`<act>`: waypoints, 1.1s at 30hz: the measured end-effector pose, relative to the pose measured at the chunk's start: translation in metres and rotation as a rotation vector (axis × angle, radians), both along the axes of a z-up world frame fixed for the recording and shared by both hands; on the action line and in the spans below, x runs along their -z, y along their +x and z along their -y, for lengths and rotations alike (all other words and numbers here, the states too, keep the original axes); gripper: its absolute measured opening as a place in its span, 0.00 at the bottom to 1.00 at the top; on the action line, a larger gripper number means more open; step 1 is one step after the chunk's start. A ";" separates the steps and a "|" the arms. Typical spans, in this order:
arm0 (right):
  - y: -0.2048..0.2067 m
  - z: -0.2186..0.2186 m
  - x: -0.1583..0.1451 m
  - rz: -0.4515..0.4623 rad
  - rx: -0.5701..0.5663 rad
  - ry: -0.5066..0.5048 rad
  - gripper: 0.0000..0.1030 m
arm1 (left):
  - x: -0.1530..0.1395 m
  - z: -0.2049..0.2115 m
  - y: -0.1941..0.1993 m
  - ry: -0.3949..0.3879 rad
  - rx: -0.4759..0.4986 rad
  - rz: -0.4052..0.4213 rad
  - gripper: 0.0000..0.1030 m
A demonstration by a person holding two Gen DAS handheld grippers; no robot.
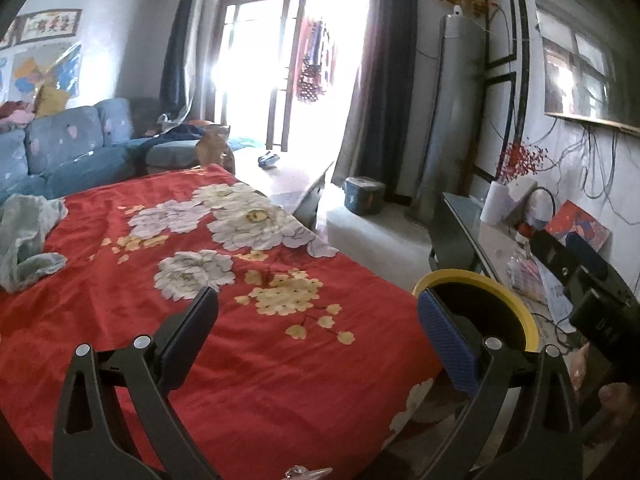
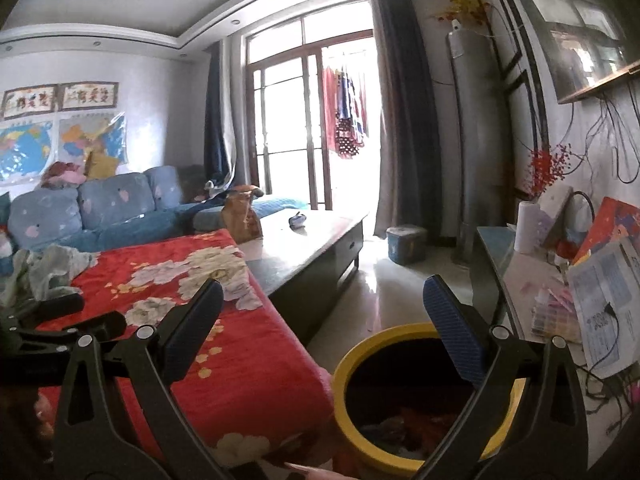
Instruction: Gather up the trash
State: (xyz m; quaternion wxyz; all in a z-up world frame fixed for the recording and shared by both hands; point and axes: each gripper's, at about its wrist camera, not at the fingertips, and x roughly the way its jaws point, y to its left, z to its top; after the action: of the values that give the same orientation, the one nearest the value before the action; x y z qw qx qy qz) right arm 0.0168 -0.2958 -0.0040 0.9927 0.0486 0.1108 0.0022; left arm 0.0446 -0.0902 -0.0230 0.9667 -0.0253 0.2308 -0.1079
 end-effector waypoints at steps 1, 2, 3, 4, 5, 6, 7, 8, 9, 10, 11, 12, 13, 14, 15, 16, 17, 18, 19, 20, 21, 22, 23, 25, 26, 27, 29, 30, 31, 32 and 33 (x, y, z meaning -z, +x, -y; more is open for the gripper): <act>0.000 0.000 0.000 -0.002 -0.003 -0.002 0.89 | -0.001 -0.001 -0.001 -0.001 -0.006 0.003 0.94; 0.001 -0.001 0.000 -0.003 -0.005 -0.003 0.89 | -0.001 -0.003 -0.003 -0.005 -0.010 0.006 0.94; 0.001 -0.001 0.000 -0.003 -0.004 -0.003 0.89 | -0.001 -0.004 -0.003 -0.006 -0.013 0.006 0.94; 0.001 -0.002 0.000 -0.004 -0.003 -0.002 0.89 | -0.002 -0.005 -0.003 -0.008 -0.015 0.008 0.94; 0.002 -0.001 0.001 -0.006 -0.002 0.000 0.89 | -0.002 -0.005 -0.003 -0.009 -0.016 0.009 0.94; 0.002 -0.001 0.001 -0.008 0.000 0.000 0.89 | -0.003 -0.005 -0.004 -0.009 -0.016 0.010 0.94; 0.003 -0.001 0.001 -0.009 0.004 -0.003 0.89 | -0.003 -0.006 -0.004 -0.009 -0.016 0.012 0.94; 0.002 -0.002 0.002 -0.009 0.006 -0.005 0.89 | -0.003 -0.006 -0.004 -0.009 -0.017 0.013 0.94; 0.002 -0.002 0.002 -0.009 0.008 -0.006 0.89 | -0.003 -0.007 -0.004 -0.010 -0.020 0.014 0.94; 0.002 -0.004 0.003 -0.009 0.008 -0.005 0.89 | -0.004 -0.007 -0.004 -0.012 -0.020 0.013 0.94; 0.002 -0.004 0.003 -0.009 0.009 -0.005 0.89 | -0.004 -0.007 -0.004 -0.012 -0.022 0.012 0.94; 0.002 -0.004 0.003 -0.008 0.009 -0.006 0.89 | -0.004 -0.007 -0.003 -0.013 -0.022 0.013 0.94; 0.002 -0.004 0.003 -0.008 0.007 -0.005 0.89 | -0.004 -0.007 -0.003 -0.013 -0.022 0.014 0.94; 0.002 -0.003 0.003 -0.008 0.006 -0.005 0.89 | -0.004 -0.008 -0.003 -0.012 -0.024 0.015 0.94; 0.002 -0.004 0.003 -0.009 0.008 -0.006 0.89 | -0.005 -0.007 -0.003 -0.012 -0.024 0.017 0.94; 0.002 -0.003 0.003 -0.008 0.008 -0.005 0.89 | -0.005 -0.007 -0.002 -0.012 -0.025 0.016 0.94; 0.002 -0.004 0.003 -0.009 0.008 -0.005 0.89 | -0.005 -0.007 -0.003 -0.014 -0.027 0.017 0.94; 0.002 -0.003 0.003 -0.008 0.007 -0.004 0.89 | -0.005 -0.008 -0.003 -0.016 -0.027 0.018 0.94; 0.002 -0.004 0.003 -0.008 0.008 -0.005 0.89 | -0.005 -0.008 -0.003 -0.014 -0.028 0.018 0.94; 0.002 -0.004 0.003 -0.009 0.008 -0.005 0.89 | -0.005 -0.008 -0.003 -0.013 -0.029 0.018 0.94; 0.002 -0.003 0.003 -0.008 0.008 -0.005 0.89 | -0.006 -0.008 -0.003 -0.015 -0.028 0.018 0.94; 0.002 -0.003 0.003 -0.008 0.007 -0.005 0.89 | -0.006 -0.008 -0.002 -0.015 -0.028 0.018 0.94; 0.002 -0.003 0.003 -0.009 0.008 -0.005 0.89 | -0.006 -0.008 -0.003 -0.014 -0.029 0.018 0.94; 0.002 -0.006 0.003 -0.008 0.007 -0.006 0.89 | -0.006 -0.008 -0.002 -0.013 -0.030 0.018 0.94; 0.002 -0.006 0.003 -0.009 0.006 -0.006 0.89 | -0.006 -0.008 -0.002 -0.013 -0.031 0.019 0.94; 0.002 -0.006 0.003 -0.009 0.005 -0.006 0.89 | -0.006 -0.008 -0.002 -0.014 -0.031 0.018 0.94; 0.002 -0.007 0.003 -0.009 0.005 -0.006 0.89 | -0.006 -0.008 -0.002 -0.015 -0.031 0.018 0.94; 0.002 -0.007 0.003 -0.008 0.005 -0.007 0.89 | -0.006 -0.008 -0.002 -0.015 -0.030 0.018 0.94; 0.003 -0.007 0.003 -0.007 0.004 -0.007 0.89 | -0.006 -0.009 -0.002 -0.014 -0.029 0.018 0.94; 0.003 -0.008 0.003 -0.008 0.003 -0.006 0.89 | -0.006 -0.009 -0.002 -0.014 -0.030 0.017 0.94; 0.002 -0.008 0.003 -0.009 0.004 -0.006 0.89 | -0.006 -0.009 -0.002 -0.016 -0.029 0.017 0.94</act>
State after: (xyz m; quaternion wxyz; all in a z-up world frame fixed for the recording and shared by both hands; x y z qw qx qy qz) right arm 0.0193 -0.2881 -0.0068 0.9923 0.0458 0.1151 -0.0004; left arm 0.0429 -0.0815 -0.0170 0.9698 -0.0355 0.2214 -0.0958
